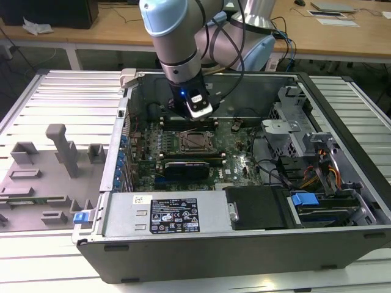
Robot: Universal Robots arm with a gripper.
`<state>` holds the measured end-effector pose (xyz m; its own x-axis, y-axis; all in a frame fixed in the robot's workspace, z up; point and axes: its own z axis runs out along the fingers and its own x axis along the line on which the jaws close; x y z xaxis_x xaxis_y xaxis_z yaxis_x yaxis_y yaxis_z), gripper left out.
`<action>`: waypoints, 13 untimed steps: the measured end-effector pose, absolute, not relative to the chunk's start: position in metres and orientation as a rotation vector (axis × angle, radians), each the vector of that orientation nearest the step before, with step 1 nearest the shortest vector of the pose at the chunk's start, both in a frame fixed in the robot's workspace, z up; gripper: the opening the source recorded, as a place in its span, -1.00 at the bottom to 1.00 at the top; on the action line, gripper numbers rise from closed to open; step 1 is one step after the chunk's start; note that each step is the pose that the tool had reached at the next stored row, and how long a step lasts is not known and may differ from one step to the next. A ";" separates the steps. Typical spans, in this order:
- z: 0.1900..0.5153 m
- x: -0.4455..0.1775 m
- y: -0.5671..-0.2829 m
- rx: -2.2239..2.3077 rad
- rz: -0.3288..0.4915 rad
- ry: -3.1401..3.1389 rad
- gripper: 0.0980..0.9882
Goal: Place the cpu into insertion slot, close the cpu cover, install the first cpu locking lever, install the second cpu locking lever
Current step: 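Install the first cpu locking lever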
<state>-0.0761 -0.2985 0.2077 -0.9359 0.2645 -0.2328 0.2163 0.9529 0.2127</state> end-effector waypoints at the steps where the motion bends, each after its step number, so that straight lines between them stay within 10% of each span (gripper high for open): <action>1: 0.208 -0.076 -0.298 0.365 0.267 2.844 -0.98; 13: 0.203 -0.077 -0.293 0.480 0.251 2.821 -0.98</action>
<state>-0.0769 -0.2934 0.2033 -0.9091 0.3455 -0.2329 0.2991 0.9302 0.2128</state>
